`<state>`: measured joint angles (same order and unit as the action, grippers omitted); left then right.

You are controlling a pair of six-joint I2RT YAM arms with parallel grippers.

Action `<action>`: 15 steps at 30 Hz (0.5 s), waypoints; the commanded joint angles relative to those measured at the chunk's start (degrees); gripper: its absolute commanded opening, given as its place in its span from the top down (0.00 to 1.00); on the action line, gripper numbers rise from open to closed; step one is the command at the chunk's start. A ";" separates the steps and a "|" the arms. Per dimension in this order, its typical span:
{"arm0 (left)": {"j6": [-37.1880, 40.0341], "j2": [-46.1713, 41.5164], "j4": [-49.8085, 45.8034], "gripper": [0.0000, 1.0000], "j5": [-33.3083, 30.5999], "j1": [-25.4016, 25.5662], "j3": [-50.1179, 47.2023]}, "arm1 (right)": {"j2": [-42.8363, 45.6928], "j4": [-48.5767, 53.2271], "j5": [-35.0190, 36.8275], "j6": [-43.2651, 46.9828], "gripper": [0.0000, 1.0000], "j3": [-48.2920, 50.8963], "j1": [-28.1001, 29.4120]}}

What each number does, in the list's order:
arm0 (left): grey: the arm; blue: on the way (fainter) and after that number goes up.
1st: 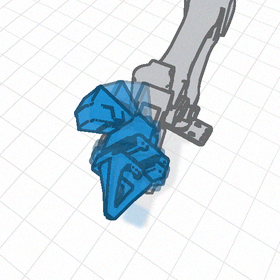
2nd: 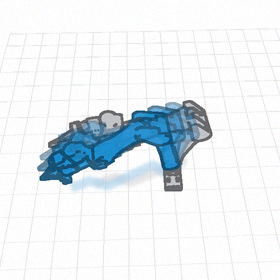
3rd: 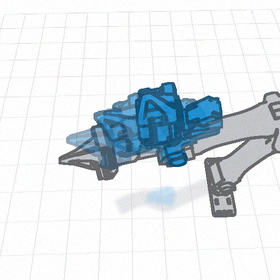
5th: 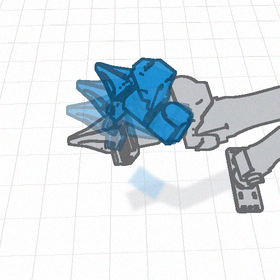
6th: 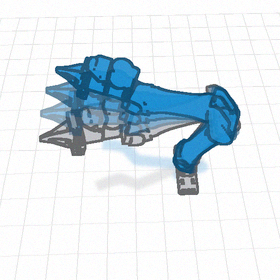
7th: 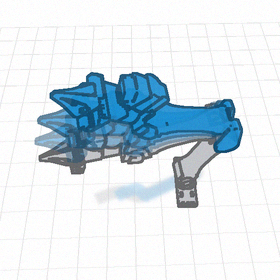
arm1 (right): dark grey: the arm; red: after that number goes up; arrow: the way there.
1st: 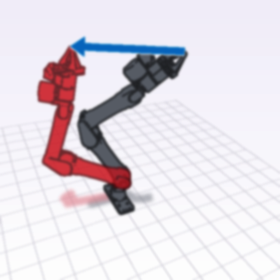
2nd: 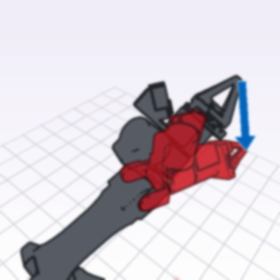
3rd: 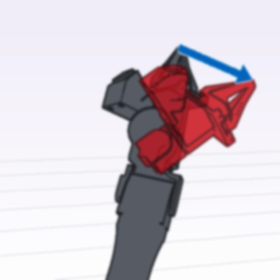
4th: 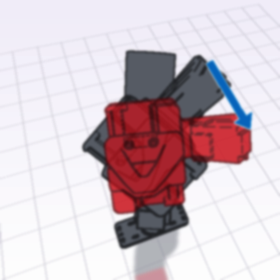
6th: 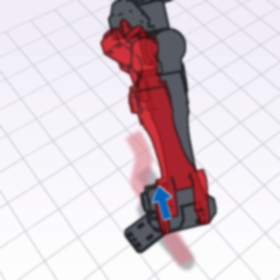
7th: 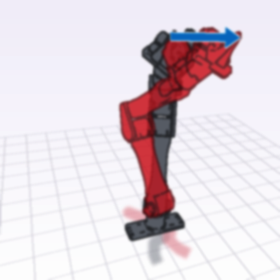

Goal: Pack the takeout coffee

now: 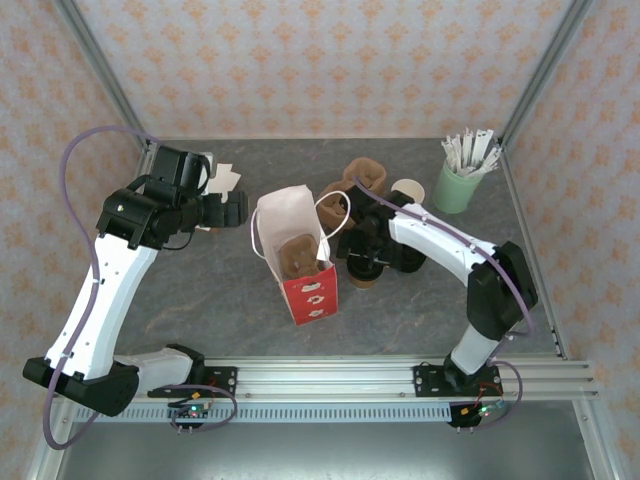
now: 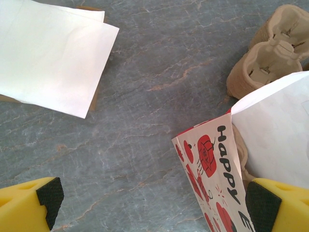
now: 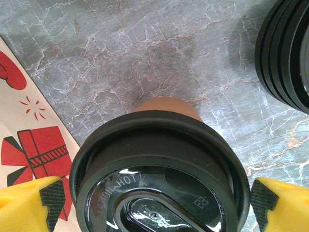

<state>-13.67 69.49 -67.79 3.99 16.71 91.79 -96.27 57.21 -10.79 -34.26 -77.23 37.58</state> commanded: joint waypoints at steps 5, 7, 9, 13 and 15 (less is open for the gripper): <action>-0.83 -0.15 0.82 0.00 -0.91 -0.45 0.10 | -1.67 -0.76 -0.27 0.84 0.01 0.58 0.35; -0.91 -0.27 0.82 0.00 -0.91 -0.45 0.05 | -1.88 -1.04 -0.34 0.82 0.01 0.72 0.30; -0.90 -0.28 0.82 0.00 -0.84 -0.45 -0.08 | -2.21 -1.21 -0.57 0.81 0.01 0.85 0.34; -0.83 -0.19 0.81 0.00 -0.82 -0.45 -0.12 | -2.86 -1.27 -0.83 0.93 0.01 0.94 0.30; -0.85 -0.17 0.76 0.00 -0.91 -0.45 -0.19 | -3.07 -1.14 -0.90 1.03 0.00 1.16 0.30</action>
<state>-13.69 69.52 -67.79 3.99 16.71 91.79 -98.72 56.05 -12.01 -33.80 -77.06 37.58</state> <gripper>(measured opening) 0.996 0.999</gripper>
